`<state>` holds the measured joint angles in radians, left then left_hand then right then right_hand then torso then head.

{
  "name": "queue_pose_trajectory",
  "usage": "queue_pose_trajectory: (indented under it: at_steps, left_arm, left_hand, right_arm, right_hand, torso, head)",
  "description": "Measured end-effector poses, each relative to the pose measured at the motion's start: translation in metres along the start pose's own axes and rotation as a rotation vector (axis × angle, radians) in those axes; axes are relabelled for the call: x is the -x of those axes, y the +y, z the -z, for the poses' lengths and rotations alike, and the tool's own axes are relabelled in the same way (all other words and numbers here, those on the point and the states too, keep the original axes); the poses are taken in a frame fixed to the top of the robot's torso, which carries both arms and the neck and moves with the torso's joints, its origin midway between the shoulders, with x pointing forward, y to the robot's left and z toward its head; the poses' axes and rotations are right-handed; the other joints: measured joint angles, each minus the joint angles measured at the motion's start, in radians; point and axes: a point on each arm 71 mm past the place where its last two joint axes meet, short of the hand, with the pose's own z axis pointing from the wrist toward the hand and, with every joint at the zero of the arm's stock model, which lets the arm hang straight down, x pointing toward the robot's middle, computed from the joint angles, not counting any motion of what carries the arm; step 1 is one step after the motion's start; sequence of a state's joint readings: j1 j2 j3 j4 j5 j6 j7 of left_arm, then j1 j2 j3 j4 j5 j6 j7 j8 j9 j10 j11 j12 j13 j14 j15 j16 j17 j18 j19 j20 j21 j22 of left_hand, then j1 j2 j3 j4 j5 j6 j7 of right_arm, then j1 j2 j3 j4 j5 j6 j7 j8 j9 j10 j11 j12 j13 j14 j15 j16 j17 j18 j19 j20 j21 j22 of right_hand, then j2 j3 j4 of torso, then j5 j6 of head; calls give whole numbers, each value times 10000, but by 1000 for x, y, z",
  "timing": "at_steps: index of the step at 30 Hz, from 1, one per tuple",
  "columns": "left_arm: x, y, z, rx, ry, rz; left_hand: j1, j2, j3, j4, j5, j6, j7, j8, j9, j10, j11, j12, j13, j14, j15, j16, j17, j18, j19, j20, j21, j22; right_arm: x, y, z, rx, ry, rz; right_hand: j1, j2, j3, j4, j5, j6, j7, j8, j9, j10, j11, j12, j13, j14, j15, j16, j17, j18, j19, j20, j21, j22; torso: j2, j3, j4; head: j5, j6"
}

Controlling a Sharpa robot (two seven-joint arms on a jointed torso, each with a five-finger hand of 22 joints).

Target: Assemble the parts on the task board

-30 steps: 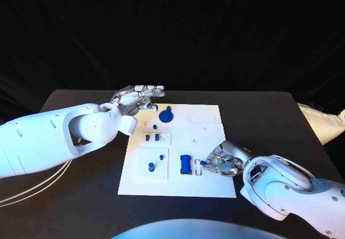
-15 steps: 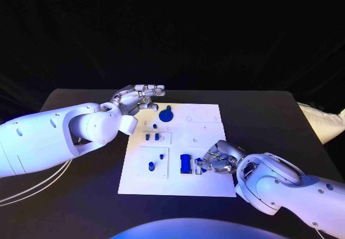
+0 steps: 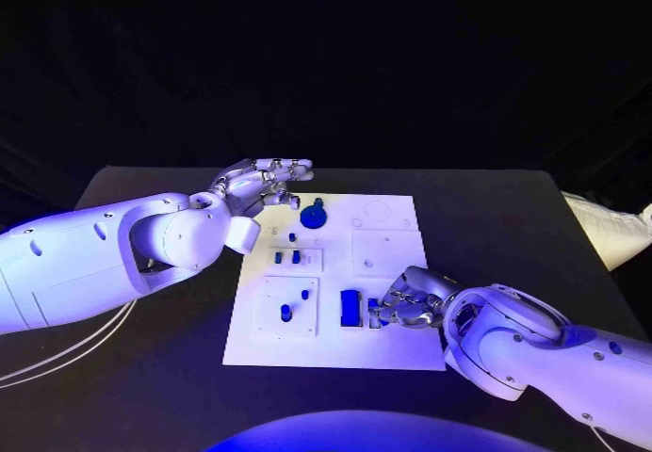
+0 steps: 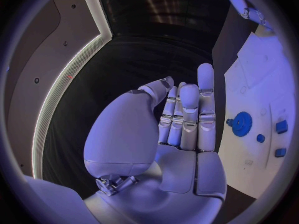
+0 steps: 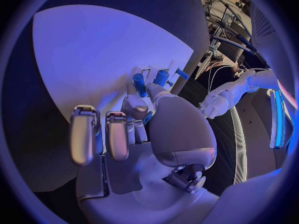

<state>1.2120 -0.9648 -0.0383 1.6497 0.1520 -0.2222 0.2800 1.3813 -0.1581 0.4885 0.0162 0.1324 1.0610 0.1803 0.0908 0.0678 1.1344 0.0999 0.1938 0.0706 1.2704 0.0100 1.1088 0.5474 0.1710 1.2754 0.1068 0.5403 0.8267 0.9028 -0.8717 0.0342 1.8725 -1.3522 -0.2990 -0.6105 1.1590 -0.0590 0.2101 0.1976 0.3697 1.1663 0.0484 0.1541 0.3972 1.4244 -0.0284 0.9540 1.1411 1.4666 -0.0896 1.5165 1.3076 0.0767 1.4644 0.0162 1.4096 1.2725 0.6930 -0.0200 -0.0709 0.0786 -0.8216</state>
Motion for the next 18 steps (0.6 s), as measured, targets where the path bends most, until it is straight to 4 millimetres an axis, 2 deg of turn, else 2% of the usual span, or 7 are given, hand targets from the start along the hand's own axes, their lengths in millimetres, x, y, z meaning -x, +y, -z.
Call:
queue_pose_trajectory:
  at_steps: [8,14,16,18]
  left_arm:
    - [0,0,0,24,34,-20]
    - [-1,0,0,37,50,-29]
    - [-1,0,0,39,55,-32]
    - [-1,0,0,43,59,-35]
  left_hand:
    - [0,0,0,0,0,0,0,0,0,0,0,0,-10,0,1,0,-23,0,0,0,0,0]
    - [0,0,-17,-16,0,0,0,0,0,-34,34,0,-10,1,1,0,-36,1,0,0,0,1]
    - [0,0,-29,-28,0,0,0,0,0,-34,34,0,-9,2,2,0,-36,0,0,0,0,1]
    - [0,0,-29,-28,0,0,0,0,0,-34,34,0,-9,3,3,0,-36,1,0,0,0,1]
  right_arm:
    - [0,1,-1,50,85,241]
    - [0,2,-1,67,108,333]
    - [-1,2,-1,71,116,349]
    - [-1,2,0,71,120,364]
  right_hand:
    - [0,0,-2,2,-42,3,-3,2,28,0,0,0,-21,0,0,38,-1,0,0,0,40,24]
    - [-166,166,-157,157,-43,141,-68,2,94,125,-56,59,58,0,1,94,-1,0,0,0,116,152]
    - [-265,265,-238,265,-43,230,-103,47,118,277,-68,542,390,-5,-5,95,-1,0,0,0,116,202]
    - [-408,267,-311,391,-42,246,-101,84,154,302,-88,736,533,-37,-36,135,-2,1,2,-2,116,222]
  torso:
    - [-3,-1,2]
    - [-3,0,2]
    - [-2,2,2]
    - [-2,3,2]
  head:
    - [12,-30]
    - [32,-35]
    - [36,-29]
    - [39,-26]
